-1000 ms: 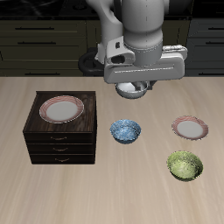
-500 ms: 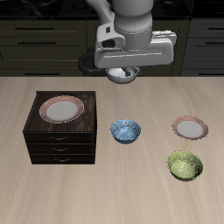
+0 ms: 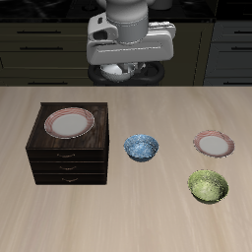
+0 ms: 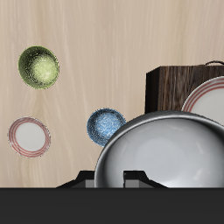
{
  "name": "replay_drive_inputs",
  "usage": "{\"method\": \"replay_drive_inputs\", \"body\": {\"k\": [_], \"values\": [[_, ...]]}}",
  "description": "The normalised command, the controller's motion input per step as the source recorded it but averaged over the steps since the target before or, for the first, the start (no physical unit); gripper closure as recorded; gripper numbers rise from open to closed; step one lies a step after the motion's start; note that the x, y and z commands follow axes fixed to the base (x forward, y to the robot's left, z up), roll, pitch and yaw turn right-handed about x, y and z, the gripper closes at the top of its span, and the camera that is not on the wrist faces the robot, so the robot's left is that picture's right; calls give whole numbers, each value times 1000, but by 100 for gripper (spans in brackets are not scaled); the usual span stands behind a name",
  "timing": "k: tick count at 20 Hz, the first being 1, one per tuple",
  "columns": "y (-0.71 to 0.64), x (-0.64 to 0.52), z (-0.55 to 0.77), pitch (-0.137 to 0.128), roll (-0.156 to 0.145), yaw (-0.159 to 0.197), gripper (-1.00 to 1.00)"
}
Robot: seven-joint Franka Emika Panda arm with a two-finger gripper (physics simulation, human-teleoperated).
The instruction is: Place the white bowl onto the plate that is on top of the cabinet
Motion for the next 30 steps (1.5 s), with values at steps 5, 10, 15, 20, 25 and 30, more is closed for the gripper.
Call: {"method": "replay_drive_inputs", "body": {"k": [5,10,15,20,25,30], "values": [[-508,-122,142,-29,-8,-10,100],[-304,-69,141,-29,-30,-13,100],[-432,-46,207,-34,-11,45,100],[-404,93,127,-20,-10,23,100],[-376,114,88,-22,-7,11,100],[-313,62,-28,7,-9,-33,100]]}}
